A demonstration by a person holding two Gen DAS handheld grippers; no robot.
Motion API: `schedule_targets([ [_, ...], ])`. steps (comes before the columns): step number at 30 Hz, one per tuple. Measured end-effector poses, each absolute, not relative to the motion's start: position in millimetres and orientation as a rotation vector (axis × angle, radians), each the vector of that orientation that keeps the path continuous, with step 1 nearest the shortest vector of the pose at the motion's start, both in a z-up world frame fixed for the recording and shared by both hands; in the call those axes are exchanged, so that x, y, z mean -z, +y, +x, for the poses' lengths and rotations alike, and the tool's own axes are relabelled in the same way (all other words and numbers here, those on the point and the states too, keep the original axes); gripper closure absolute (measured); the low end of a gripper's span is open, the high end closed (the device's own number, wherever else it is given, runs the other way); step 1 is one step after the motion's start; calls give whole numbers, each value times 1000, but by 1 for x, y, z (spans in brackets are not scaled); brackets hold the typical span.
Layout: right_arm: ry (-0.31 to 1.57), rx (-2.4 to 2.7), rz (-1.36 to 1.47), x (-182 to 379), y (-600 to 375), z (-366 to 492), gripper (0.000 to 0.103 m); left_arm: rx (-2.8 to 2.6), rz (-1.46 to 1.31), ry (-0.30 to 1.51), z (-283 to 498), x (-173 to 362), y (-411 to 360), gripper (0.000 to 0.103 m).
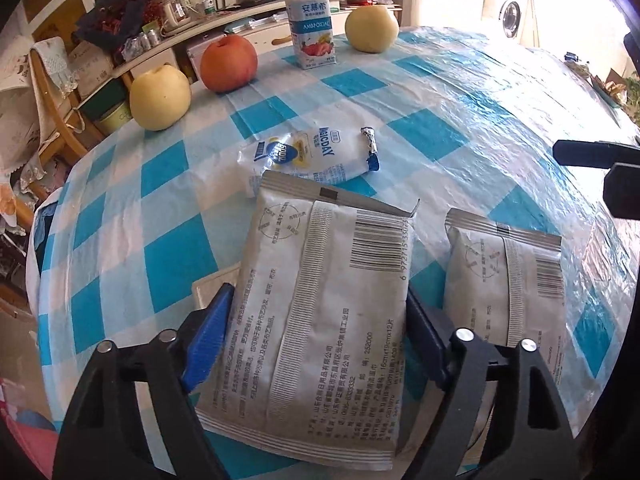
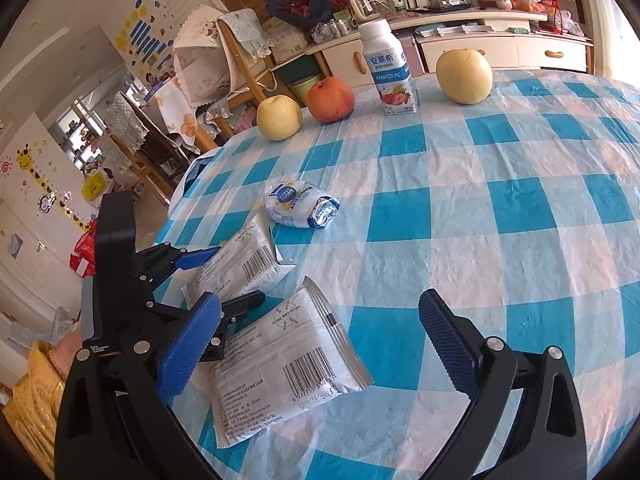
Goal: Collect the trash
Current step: 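Lower the left gripper onto a grey paper sachet and close it, then grasp the silver foil packet with the right gripper while the left holds the sachet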
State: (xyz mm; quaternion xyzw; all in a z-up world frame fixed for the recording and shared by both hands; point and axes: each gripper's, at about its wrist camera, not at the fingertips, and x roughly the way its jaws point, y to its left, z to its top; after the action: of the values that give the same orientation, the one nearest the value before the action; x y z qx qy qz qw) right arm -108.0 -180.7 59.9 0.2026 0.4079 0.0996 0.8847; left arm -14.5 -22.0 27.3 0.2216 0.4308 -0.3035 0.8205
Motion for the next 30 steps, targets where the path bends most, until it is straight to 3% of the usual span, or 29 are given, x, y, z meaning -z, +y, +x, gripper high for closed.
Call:
schedule_targets([
  [5,867,-205,399,-55,-176,-103,5,588,401,906,-21,-32,-18,34],
  [18,880,-232,348,-52,-161,-96,5,459,-30,769,-23,-89,36,34],
  [30,875,-293,246,-50,-121,-92,5,345,-123,633,-27,-104,93,34],
])
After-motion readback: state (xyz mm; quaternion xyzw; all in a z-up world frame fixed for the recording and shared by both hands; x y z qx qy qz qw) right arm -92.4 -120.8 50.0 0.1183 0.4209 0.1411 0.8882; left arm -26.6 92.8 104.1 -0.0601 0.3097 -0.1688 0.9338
